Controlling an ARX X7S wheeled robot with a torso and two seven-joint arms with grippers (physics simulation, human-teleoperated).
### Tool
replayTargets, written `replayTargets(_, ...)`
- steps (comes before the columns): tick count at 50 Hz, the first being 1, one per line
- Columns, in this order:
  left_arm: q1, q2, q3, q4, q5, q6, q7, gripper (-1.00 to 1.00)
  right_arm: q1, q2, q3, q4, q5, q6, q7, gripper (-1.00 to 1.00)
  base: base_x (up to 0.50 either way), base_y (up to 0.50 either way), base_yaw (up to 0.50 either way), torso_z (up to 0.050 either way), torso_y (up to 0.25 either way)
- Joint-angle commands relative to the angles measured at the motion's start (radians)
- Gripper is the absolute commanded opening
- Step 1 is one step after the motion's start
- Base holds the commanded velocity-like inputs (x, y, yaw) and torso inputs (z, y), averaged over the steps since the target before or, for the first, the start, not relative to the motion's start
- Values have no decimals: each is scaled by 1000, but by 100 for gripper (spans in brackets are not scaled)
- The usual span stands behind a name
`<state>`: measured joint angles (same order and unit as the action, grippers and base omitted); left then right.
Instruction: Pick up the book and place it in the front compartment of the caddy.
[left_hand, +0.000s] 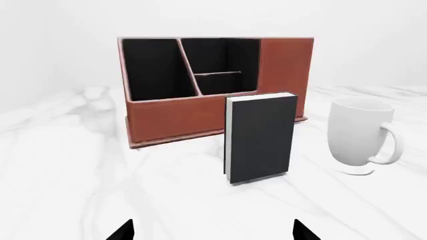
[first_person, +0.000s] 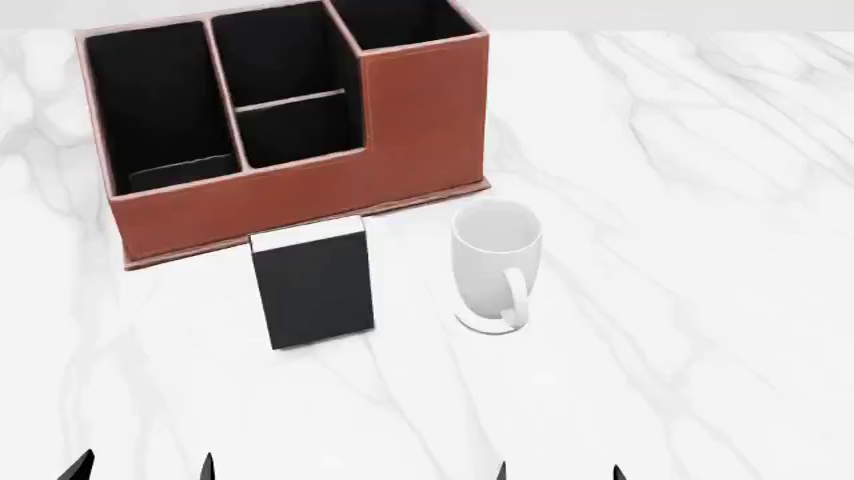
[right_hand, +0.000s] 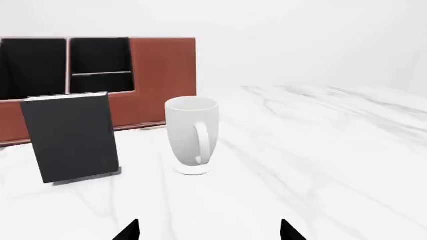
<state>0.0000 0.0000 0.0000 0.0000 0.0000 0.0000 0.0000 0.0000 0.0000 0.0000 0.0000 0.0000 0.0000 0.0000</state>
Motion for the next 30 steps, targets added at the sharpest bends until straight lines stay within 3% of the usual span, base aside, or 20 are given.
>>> replayTargets(1, -2, -14, 10, -3, -24, -2, -25, 100, 5, 15, -24, 6, 19, 9, 14, 100, 0, 0, 0, 0, 0)
replayTargets(19, -6, -57, 49, 33, -100, -15, -71, 100, -5, 60, -84, -35, 26, -14, 101, 100, 0, 0, 0, 0, 0)
replayTargets(30, -3, -106, 57, 351, -105, -83, -94, 100, -58, 94, -40, -424, 129, 105, 119, 100, 61, 0, 0, 0, 0)
